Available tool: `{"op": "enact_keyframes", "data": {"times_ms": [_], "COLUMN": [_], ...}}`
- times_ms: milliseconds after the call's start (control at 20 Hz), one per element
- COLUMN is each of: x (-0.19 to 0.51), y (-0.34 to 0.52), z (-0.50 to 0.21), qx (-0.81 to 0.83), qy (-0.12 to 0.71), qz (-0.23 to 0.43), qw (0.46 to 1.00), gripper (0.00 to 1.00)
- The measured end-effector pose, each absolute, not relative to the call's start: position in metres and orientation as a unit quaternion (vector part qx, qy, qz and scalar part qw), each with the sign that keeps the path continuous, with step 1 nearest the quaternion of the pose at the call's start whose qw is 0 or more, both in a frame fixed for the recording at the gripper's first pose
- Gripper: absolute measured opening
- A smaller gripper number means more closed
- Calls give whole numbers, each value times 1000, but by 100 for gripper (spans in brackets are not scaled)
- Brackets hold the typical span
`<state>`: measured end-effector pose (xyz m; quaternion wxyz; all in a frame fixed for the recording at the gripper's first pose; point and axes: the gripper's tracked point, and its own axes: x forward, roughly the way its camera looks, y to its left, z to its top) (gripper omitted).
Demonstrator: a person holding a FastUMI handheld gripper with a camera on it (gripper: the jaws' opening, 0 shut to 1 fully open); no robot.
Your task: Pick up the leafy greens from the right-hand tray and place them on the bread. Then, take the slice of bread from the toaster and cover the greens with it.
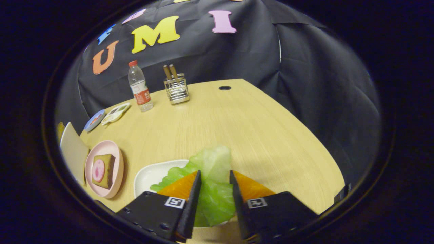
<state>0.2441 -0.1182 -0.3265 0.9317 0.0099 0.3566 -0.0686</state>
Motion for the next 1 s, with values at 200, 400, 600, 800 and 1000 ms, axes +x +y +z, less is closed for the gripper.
{"op": "enact_keyframes", "data": {"times_ms": [200,400,600,800,1000], "x": [239,230,220,211,202], "y": [-117,-113,-101,-74,-35], "z": [-318,-308,-276,-246,-227], "qx": [-23,-29,-23,-12,-17], "qy": [352,352,326,311,301], "qz": [-71,-68,-66,-47,-15], "qw": [933,933,943,949,953], "gripper": [5,0,0,0,0]}}
